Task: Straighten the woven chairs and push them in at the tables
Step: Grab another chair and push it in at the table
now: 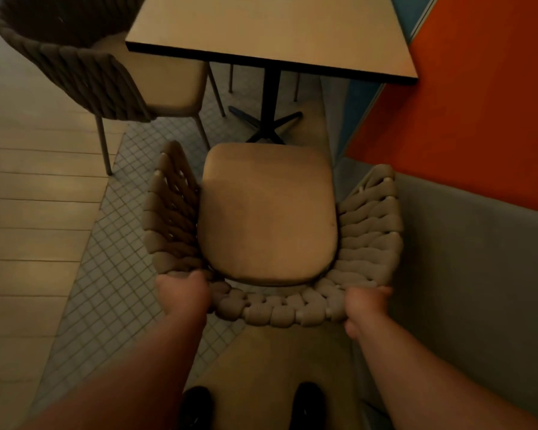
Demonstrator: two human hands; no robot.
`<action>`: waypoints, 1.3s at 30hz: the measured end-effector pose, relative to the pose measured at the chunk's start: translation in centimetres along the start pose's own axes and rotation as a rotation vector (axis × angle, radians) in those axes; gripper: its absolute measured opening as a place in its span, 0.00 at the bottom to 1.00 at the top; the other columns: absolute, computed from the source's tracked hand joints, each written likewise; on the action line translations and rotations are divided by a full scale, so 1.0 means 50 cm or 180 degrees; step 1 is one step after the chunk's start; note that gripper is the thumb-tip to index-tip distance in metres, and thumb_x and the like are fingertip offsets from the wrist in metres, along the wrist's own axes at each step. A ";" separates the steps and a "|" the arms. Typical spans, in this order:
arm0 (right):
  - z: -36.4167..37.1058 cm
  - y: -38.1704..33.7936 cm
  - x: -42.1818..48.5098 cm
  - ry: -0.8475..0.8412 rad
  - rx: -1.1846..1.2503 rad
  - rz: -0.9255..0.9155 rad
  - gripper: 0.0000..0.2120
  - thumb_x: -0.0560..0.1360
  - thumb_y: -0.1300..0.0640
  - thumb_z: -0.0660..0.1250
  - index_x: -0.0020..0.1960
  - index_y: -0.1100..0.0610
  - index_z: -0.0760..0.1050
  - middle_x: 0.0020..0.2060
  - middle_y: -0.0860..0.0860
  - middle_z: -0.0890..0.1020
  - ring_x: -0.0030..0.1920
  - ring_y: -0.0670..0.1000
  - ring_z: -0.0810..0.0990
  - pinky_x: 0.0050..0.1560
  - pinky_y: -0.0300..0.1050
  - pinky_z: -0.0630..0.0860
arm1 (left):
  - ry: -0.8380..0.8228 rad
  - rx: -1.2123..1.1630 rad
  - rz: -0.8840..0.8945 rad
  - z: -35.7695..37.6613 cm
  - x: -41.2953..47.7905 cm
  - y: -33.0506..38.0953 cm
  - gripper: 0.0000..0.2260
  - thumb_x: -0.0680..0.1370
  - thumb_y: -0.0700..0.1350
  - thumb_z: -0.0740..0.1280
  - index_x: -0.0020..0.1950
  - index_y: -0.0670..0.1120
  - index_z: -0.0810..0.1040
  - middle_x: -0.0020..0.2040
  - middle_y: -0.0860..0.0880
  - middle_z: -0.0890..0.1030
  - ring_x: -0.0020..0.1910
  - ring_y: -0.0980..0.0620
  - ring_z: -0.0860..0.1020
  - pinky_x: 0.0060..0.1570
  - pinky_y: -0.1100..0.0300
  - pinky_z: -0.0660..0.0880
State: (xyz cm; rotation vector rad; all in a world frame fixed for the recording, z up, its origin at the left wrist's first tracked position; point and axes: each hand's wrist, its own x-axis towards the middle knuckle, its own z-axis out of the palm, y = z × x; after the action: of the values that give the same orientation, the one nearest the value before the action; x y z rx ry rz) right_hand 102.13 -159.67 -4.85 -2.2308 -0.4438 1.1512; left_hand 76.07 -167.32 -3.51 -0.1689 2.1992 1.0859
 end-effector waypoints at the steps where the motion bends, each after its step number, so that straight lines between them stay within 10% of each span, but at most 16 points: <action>1: 0.004 -0.007 0.011 0.0026 -0.0009 -0.0090 0.33 0.79 0.67 0.63 0.80 0.56 0.54 0.75 0.60 0.70 0.69 0.61 0.75 0.67 0.56 0.74 | 0.0016 0.0019 0.0021 0.007 -0.001 0.009 0.22 0.70 0.44 0.72 0.62 0.45 0.72 0.53 0.41 0.81 0.46 0.39 0.82 0.45 0.37 0.82; 26: 0.114 -0.186 0.144 -0.0009 -0.0658 -0.0449 0.31 0.80 0.62 0.65 0.78 0.58 0.55 0.72 0.64 0.72 0.66 0.66 0.76 0.65 0.63 0.77 | 0.0002 0.0153 0.0516 0.168 0.088 0.154 0.23 0.78 0.40 0.67 0.71 0.40 0.65 0.59 0.43 0.75 0.49 0.44 0.76 0.40 0.53 0.77; 28: 0.110 -0.198 0.134 -0.0127 -0.1104 -0.0538 0.39 0.79 0.59 0.66 0.82 0.55 0.46 0.77 0.65 0.63 0.73 0.69 0.68 0.72 0.67 0.69 | -0.0035 0.0830 0.0494 0.160 0.086 0.173 0.32 0.78 0.44 0.68 0.78 0.39 0.56 0.72 0.37 0.69 0.68 0.37 0.72 0.60 0.44 0.75; 30: 0.101 -0.220 0.109 -0.0063 -0.2282 -0.1102 0.47 0.79 0.49 0.68 0.83 0.51 0.36 0.82 0.64 0.45 0.81 0.68 0.48 0.79 0.68 0.51 | -0.0039 0.2500 0.0968 0.146 0.084 0.192 0.44 0.80 0.56 0.65 0.83 0.46 0.38 0.82 0.37 0.48 0.81 0.35 0.47 0.76 0.32 0.54; 32: 0.088 -0.215 0.084 -0.0203 -0.3735 -0.2637 0.45 0.75 0.26 0.58 0.83 0.48 0.49 0.82 0.62 0.52 0.81 0.66 0.50 0.78 0.67 0.46 | -0.0400 0.3731 0.2856 0.128 0.085 0.178 0.38 0.79 0.69 0.53 0.84 0.53 0.47 0.84 0.43 0.50 0.82 0.40 0.44 0.75 0.30 0.40; 34: 0.075 -0.204 0.056 -0.0853 -0.4688 -0.3531 0.49 0.64 0.13 0.41 0.60 0.44 0.80 0.58 0.54 0.82 0.64 0.57 0.77 0.72 0.60 0.63 | -0.1178 0.4452 0.3991 0.109 0.068 0.168 0.40 0.72 0.80 0.41 0.69 0.61 0.75 0.65 0.52 0.79 0.71 0.46 0.71 0.75 0.36 0.52; 36: 0.068 -0.199 0.048 -0.0963 -0.4939 -0.3662 0.52 0.53 0.09 0.35 0.37 0.48 0.80 0.35 0.46 0.81 0.41 0.49 0.78 0.55 0.50 0.70 | -0.1218 0.4842 0.4037 0.109 0.057 0.169 0.46 0.60 0.88 0.39 0.48 0.60 0.82 0.41 0.59 0.81 0.49 0.53 0.78 0.64 0.43 0.63; 39: 0.080 -0.209 0.058 -0.0810 -0.4947 -0.3851 0.53 0.48 0.09 0.33 0.32 0.49 0.77 0.30 0.46 0.78 0.35 0.48 0.76 0.46 0.47 0.73 | -0.0972 0.5021 0.4034 0.134 0.057 0.177 0.44 0.54 0.90 0.43 0.37 0.57 0.79 0.31 0.58 0.77 0.37 0.56 0.75 0.55 0.48 0.66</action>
State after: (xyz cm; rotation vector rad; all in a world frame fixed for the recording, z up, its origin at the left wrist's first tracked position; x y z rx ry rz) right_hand 100.20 -148.68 -1.90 -1.8514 -2.9806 0.2423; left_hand 73.89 -156.15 -2.31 2.0210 2.0768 -0.4504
